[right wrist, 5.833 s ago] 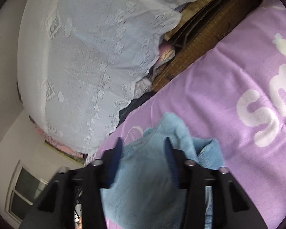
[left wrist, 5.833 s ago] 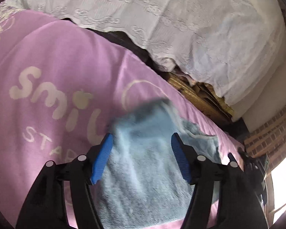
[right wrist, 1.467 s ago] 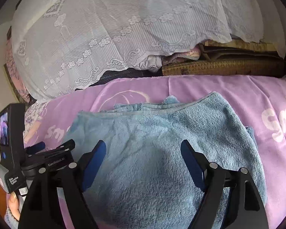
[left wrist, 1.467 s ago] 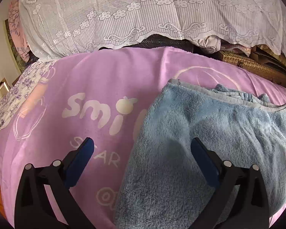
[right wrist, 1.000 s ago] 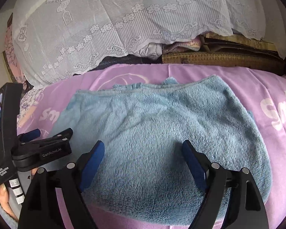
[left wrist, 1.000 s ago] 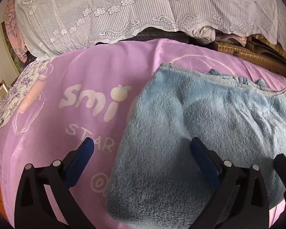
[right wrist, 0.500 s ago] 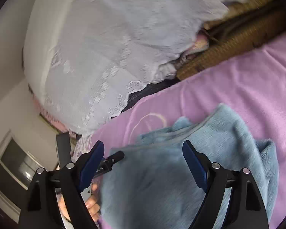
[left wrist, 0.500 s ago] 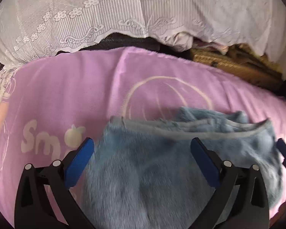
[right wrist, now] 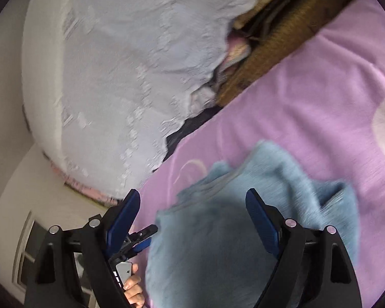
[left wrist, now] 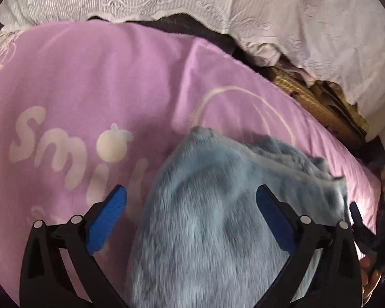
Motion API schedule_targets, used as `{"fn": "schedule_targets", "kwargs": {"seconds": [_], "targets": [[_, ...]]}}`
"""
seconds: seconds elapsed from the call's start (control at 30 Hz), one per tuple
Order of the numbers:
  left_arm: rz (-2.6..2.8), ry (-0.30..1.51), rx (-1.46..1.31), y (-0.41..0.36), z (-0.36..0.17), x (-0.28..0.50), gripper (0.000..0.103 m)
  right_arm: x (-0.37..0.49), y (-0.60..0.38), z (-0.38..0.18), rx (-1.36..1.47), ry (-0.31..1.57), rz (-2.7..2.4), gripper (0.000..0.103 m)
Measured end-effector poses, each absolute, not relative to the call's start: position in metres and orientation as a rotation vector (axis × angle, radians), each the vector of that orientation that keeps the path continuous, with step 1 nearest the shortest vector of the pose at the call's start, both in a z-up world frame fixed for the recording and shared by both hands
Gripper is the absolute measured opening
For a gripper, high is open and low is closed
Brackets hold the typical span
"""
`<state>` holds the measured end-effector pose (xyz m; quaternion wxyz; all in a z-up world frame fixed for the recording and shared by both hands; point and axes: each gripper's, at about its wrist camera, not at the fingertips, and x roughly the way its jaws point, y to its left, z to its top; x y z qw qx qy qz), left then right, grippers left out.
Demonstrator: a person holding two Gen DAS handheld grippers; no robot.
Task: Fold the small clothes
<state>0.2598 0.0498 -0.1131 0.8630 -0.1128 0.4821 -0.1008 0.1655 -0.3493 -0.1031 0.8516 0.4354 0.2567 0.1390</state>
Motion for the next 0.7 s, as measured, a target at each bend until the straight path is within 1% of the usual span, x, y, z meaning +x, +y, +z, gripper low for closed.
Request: {"fn": "schedule_targets", "kwargs": {"seconds": [0.07, 0.13, 0.17, 0.2, 0.27, 0.4, 0.57, 0.7], "targets": [[-0.205, 0.999, -0.194, 0.048, -0.115, 0.249, 0.098, 0.163, -0.333, -0.101, 0.854, 0.566, 0.294, 0.091], [-0.116, 1.017, -0.084, 0.047, -0.130, 0.245, 0.098, 0.164, -0.324, -0.108, 0.785, 0.612, 0.254, 0.091], [-0.079, 1.034, -0.059, 0.048, -0.141, 0.244, 0.099, 0.165, -0.320, -0.115, 0.727, 0.643, 0.214, 0.089], [-0.095, 1.037, -0.097, 0.055, -0.146, 0.239, 0.099, 0.161, -0.317, -0.118, 0.664, 0.649, 0.169, 0.086], [-0.098, 1.028, -0.148, 0.064, -0.141, 0.229, 0.099, 0.150, -0.310, -0.114, 0.565, 0.652, 0.087, 0.086], [-0.099, 0.938, -0.161, 0.066, -0.113, 0.186, 0.098, 0.116, -0.308, -0.098, 0.600, 0.581, 0.124, 0.086], [-0.097, 0.839, -0.043, 0.028, -0.086, 0.137, 0.098, 0.072, -0.289, -0.087, 0.608, 0.549, 0.151, 0.086], [-0.119, 0.845, -0.014, -0.004, -0.081, 0.116, 0.098, 0.043, -0.274, -0.087, 0.620, 0.554, 0.169, 0.087]]}}
